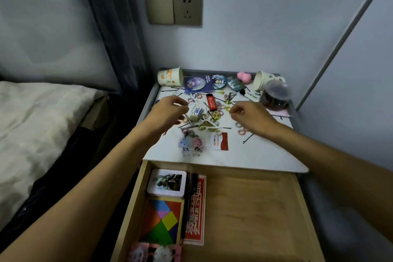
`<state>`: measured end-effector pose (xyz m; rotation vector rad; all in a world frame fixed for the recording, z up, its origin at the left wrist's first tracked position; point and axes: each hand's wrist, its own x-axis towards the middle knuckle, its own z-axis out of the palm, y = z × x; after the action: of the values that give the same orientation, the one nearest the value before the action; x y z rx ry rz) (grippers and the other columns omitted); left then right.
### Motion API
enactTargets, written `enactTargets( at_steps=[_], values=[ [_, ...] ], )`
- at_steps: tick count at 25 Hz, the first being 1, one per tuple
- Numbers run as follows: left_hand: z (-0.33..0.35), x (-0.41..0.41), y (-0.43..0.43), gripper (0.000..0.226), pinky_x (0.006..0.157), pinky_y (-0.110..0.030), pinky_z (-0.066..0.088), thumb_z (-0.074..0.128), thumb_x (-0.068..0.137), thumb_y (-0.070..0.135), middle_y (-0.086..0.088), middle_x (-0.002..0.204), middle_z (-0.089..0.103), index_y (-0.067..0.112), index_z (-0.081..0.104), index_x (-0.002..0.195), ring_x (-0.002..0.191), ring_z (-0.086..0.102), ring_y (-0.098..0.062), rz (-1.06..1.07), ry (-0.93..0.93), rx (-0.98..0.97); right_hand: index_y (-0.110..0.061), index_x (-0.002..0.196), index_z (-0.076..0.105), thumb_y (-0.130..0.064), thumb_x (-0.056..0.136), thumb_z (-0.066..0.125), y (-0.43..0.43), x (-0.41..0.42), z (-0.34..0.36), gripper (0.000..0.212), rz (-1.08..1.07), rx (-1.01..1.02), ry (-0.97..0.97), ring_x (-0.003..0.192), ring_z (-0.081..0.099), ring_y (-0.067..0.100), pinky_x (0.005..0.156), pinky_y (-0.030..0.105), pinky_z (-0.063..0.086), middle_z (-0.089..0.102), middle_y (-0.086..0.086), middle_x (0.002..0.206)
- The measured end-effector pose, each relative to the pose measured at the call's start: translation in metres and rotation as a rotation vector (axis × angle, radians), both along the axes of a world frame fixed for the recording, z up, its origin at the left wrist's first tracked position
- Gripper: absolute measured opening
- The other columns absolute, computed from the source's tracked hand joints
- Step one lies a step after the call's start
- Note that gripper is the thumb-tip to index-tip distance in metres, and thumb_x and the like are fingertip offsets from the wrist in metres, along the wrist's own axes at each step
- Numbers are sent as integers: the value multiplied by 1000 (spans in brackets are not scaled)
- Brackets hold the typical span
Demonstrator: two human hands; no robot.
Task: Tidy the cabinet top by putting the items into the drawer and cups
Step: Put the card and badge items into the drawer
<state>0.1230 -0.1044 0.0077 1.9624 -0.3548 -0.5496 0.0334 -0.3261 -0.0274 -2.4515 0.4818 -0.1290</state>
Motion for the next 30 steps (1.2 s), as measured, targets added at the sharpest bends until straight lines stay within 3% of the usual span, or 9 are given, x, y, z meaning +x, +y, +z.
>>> enactTargets(
  at_steps=[2, 4, 7, 11, 16, 20, 25, 28, 30],
  values=[
    [-10, 26, -30, 21, 92, -35, 51, 55, 97, 10, -15, 106, 63, 2, 60, 115, 97, 62, -27, 48, 170, -122, -13, 111, 68, -19, 94, 59, -29, 30, -5, 21, -21, -131, 1, 94, 66, 21, 79, 30, 52, 69, 8, 112],
    [-21, 54, -60, 10, 81, -30, 51, 55, 95, 7, -16, 98, 56, 2, 60, 102, 84, 57, -24, 135, 232, -198, -11, 112, 66, -21, 95, 57, -53, 60, -8, 22, -36, -191, 12, 91, 64, 24, 81, 36, 53, 67, 13, 111],
    [-46, 95, -103, 6, 66, -29, 51, 57, 93, 11, -8, 89, 60, 10, 58, 99, 72, 57, -18, 279, -84, -1, -7, 101, 68, -24, 95, 55, -81, 108, -9, 22, -29, -257, 36, 87, 61, 26, 73, 33, 49, 65, 13, 102],
    [-76, 126, -134, 47, 75, -43, 57, 59, 89, 35, -11, 103, 67, 14, 51, 130, 85, 65, -30, 300, -301, 265, -5, 109, 66, -25, 93, 56, -98, 150, -16, 27, -67, -408, 133, 98, 61, 33, 73, 32, 48, 64, 18, 111],
    [-86, 131, -156, 49, 93, -48, 48, 62, 90, 45, -18, 118, 60, 7, 51, 119, 111, 52, -35, 325, -439, 503, -4, 112, 57, -10, 90, 57, -91, 157, -24, 23, -43, -573, 166, 98, 59, 34, 70, 34, 38, 60, 16, 111],
    [-83, 132, -165, 66, 97, -48, 45, 75, 80, 44, -19, 120, 59, 12, 36, 123, 112, 54, -37, 374, -387, 458, 1, 111, 59, 7, 88, 49, -92, 150, -18, 26, -50, -624, 105, 98, 60, 36, 68, 34, 38, 60, 20, 109],
    [-76, 139, -167, 86, 98, -46, 44, 83, 71, 44, -18, 127, 53, 12, 34, 133, 116, 52, -35, 422, -221, 451, -4, 116, 54, 5, 90, 46, -92, 137, -8, 29, -179, -485, -72, 90, 53, 32, 71, 33, 37, 57, 17, 104],
    [-76, 143, -166, 76, 66, -32, 52, 78, 82, 24, -13, 122, 54, 14, 28, 138, 90, 58, -24, 429, -152, 204, -9, 117, 58, -7, 95, 50, -86, 130, -7, 24, -212, -277, -156, 89, 51, 28, 73, 34, 42, 62, 15, 110],
    [-70, 141, -164, 65, 46, -22, 41, 73, 85, 12, -11, 116, 55, 13, 30, 135, 79, 55, -19, 402, -167, 74, -12, 119, 60, -12, 96, 53, -79, 117, -9, 24, -190, -77, -229, 101, 57, 28, 82, 39, 50, 65, 12, 113]
  ],
)
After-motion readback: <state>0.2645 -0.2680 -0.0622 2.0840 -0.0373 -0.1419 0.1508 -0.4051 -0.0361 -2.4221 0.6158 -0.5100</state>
